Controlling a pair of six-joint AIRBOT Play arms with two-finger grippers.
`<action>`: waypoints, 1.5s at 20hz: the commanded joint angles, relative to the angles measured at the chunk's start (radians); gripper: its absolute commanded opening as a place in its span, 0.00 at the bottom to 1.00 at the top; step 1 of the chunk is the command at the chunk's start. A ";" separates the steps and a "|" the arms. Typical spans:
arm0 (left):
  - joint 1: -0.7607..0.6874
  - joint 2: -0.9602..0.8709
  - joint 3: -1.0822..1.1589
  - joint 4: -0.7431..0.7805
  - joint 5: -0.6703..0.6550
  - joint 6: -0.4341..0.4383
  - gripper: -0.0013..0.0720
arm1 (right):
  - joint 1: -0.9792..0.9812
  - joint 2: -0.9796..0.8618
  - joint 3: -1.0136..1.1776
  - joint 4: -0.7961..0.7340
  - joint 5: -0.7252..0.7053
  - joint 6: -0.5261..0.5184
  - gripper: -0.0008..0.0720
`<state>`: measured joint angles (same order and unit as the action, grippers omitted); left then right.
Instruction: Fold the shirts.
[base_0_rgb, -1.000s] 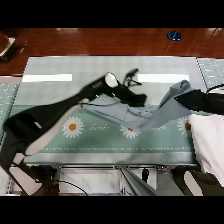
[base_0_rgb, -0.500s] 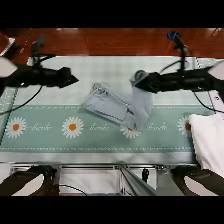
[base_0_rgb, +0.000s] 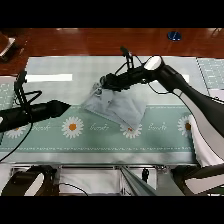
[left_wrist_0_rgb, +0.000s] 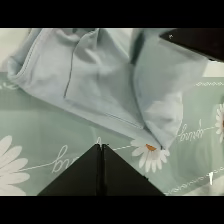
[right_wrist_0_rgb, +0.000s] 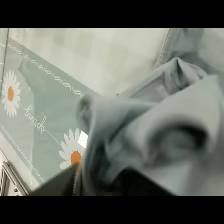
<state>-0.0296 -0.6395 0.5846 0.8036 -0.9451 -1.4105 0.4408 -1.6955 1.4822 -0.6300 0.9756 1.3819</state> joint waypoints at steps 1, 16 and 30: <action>0.002 0.011 -0.082 -0.015 0.092 0.000 0.04 | 0.038 -0.084 0.078 0.032 0.013 -0.003 0.58; 0.002 -0.064 -0.087 -0.045 0.138 0.003 0.04 | -0.409 0.879 -0.834 -0.687 -0.108 0.582 0.57; 0.002 -0.075 -0.089 -0.045 0.142 0.003 0.04 | -0.368 0.283 -0.863 0.135 -0.074 -0.034 0.57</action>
<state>-0.0280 -0.7147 0.4961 0.7582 -0.8036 -1.4078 0.0723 -1.2884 0.5518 -0.5587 0.8383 1.4479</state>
